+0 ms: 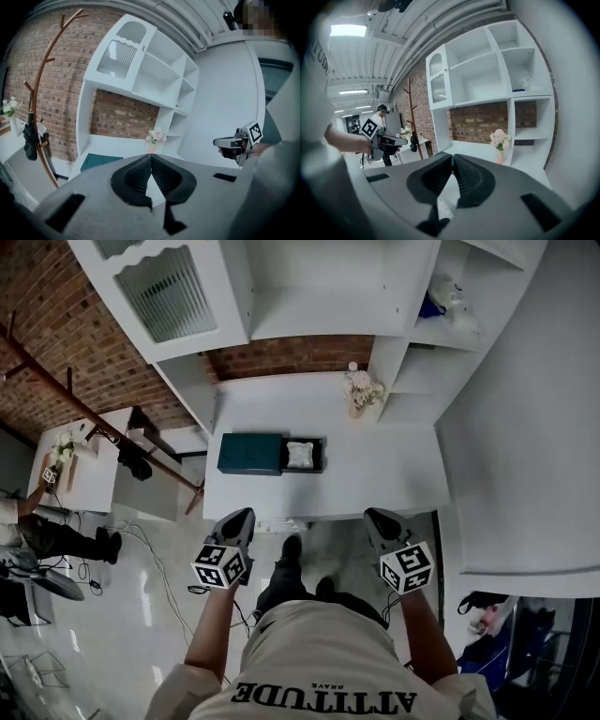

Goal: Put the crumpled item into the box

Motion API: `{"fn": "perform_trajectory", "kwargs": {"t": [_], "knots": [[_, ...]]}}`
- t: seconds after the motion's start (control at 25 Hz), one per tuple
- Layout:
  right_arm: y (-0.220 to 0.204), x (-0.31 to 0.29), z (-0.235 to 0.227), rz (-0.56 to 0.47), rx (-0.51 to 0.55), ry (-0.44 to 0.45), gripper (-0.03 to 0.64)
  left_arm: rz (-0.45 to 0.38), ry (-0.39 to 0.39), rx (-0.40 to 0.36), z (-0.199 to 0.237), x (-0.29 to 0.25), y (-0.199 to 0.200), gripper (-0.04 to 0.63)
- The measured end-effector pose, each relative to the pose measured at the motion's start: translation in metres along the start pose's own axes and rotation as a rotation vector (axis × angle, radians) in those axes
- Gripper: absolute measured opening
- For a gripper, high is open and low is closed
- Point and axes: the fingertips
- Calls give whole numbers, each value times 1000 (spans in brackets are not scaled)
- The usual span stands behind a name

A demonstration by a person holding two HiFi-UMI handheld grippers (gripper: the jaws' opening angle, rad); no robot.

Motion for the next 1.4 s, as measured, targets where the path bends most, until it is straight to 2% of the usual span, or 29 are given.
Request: {"fn": "perform_trajectory", "kwargs": {"t": [0.08, 0.4, 0.68, 0.92, 1.4], "knots": [[0, 9, 4, -8, 12, 19, 37, -18, 6, -29, -15, 11, 2, 26], [4, 32, 32, -46, 22, 57, 37, -57, 23, -57, -39, 57, 0, 26], [-2, 30, 60, -43, -6, 53, 37, -82, 30, -88, -28, 87, -3, 26], [10, 30, 85, -65, -9, 31, 35, -79, 15, -139, -12, 114, 2, 26], [30, 26, 113, -95, 10, 5, 35, -107, -20, -147, 13, 134, 10, 26]]}}
Point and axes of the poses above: the fingertips, and each gripper's own axes: x backward along the fingers, z to its left, y out of its top, and after that the axes turned 11 degrees about z, right-handed
